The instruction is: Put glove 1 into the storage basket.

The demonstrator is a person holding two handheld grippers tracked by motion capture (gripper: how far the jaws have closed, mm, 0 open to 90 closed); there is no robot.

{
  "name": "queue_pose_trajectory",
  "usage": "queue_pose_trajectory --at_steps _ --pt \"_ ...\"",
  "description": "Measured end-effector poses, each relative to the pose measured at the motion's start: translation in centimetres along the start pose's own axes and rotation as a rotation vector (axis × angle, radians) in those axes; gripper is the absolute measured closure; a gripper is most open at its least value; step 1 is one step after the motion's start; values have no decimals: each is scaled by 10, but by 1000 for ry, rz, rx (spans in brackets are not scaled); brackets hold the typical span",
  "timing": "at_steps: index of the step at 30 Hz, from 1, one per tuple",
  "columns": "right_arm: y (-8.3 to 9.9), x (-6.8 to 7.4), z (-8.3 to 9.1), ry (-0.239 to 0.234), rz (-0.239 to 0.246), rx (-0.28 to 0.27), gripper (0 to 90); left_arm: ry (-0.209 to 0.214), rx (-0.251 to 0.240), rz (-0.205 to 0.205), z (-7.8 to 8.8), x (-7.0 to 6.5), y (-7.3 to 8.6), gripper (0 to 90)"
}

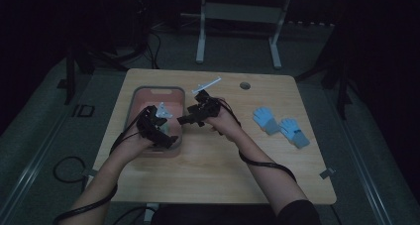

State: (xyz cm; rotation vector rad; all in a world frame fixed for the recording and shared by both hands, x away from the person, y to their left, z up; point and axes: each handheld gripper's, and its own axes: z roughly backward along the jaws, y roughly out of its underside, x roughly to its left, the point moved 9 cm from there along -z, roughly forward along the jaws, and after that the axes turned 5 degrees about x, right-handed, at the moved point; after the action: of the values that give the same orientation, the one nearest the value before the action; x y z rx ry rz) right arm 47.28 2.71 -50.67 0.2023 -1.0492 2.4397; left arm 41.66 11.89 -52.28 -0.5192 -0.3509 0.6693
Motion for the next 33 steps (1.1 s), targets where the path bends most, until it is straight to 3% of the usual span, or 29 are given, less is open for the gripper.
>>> queue_pose_trajectory --at_steps 7,11,15,19,23,28,33 --pt "17 -12 20 54 18 -17 223 19 -51 -13 2 -19 -19 17" --pt "21 -15 26 72 23 -27 223 30 -53 -20 0 -24 -22 17" --pt "33 -24 41 116 47 -43 212 66 -83 -23 -5 -41 -32 17" --pt "46 -27 51 124 17 -27 197 82 -83 -65 -9 -53 -37 17" --pt "58 -26 58 130 18 -21 145 106 -88 -76 -14 -66 -42 17" --pt "73 -25 70 121 -3 -37 134 137 -112 -93 -18 -83 -50 17" --pt "87 -24 84 147 6 -66 131 180 -108 -112 -25 -100 -53 17"
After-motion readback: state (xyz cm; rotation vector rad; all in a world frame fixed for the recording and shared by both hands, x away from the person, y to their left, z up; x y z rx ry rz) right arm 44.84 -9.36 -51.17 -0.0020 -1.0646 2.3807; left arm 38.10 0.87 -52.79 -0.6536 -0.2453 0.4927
